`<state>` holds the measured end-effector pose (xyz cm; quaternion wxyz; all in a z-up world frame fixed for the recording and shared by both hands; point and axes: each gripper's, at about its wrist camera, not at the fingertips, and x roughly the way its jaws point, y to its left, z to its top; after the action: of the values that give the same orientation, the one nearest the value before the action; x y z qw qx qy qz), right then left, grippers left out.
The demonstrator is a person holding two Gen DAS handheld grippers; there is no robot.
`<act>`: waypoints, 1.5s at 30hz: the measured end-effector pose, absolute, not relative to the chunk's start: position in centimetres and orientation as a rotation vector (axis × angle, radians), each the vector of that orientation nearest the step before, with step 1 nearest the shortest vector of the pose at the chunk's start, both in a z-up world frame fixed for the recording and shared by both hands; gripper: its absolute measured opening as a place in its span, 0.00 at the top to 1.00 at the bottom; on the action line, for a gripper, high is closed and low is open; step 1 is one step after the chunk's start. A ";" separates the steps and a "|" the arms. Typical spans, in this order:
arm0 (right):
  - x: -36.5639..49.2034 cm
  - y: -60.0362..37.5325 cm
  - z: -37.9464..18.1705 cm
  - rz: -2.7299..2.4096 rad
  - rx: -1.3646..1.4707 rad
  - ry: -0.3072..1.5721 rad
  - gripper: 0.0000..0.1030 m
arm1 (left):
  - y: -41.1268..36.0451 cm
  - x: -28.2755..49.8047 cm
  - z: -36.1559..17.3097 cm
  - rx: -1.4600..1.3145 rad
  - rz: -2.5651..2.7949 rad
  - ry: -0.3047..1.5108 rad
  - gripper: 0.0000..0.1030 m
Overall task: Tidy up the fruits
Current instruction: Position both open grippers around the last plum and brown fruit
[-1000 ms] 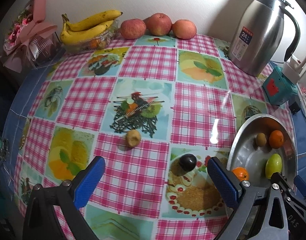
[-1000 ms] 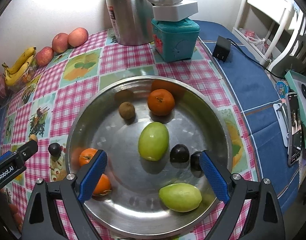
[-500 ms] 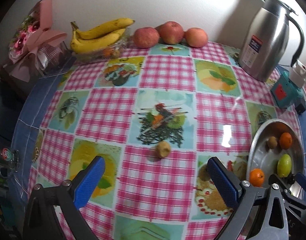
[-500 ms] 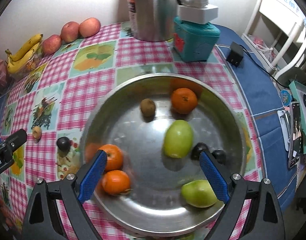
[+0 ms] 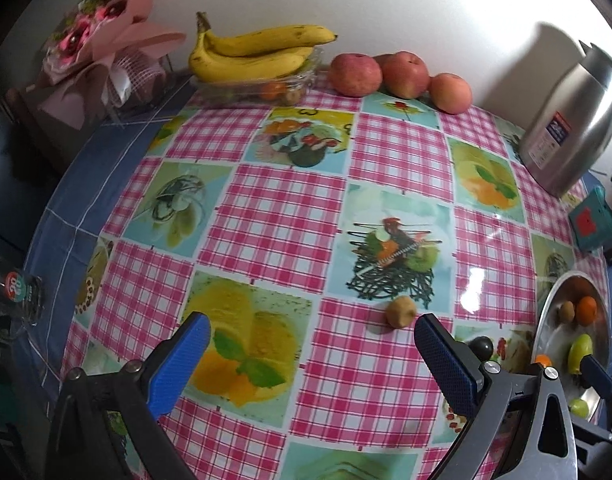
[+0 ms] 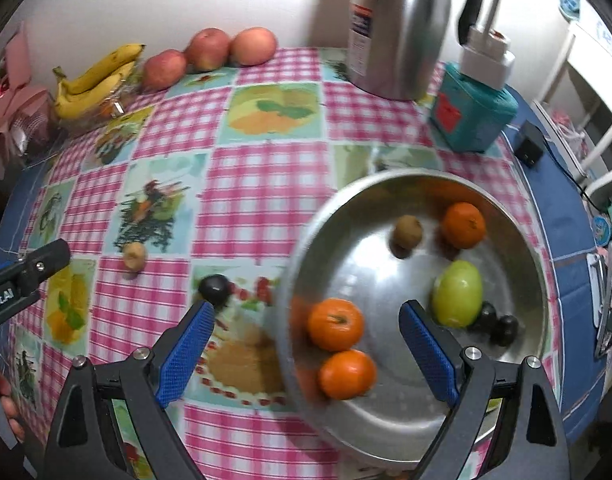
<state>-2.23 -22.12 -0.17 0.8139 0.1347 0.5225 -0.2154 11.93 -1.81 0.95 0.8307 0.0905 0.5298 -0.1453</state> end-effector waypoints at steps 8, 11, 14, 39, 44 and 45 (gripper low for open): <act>-0.1 -18.7 0.1 -0.398 0.247 1.090 0.09 | -0.3 12.9 0.9 0.164 -0.303 1.132 0.00; 0.6 -17.6 -0.1 -0.385 0.219 1.097 0.09 | 0.2 13.3 0.9 0.158 -0.298 1.132 0.00; 1.1 -16.9 -0.4 -0.372 0.218 1.106 0.09 | 0.7 13.6 0.9 0.146 -0.294 1.133 0.00; 2.5 -16.6 -2.5 -0.347 0.255 1.142 0.09 | -3.2 13.7 -1.0 0.140 -0.451 1.129 0.00; 2.7 -16.9 -2.7 -0.347 0.263 1.139 0.09 | -4.3 13.6 -1.3 0.201 -0.461 1.133 0.00; 2.8 -16.9 -2.7 -0.349 0.263 1.138 0.09 | -4.3 13.5 -1.4 0.204 -0.465 1.133 0.00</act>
<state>2.76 -16.91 -2.71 0.8199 0.1235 0.5346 -0.1638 13.55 -4.26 -1.39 0.8135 0.0955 0.5306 -0.2180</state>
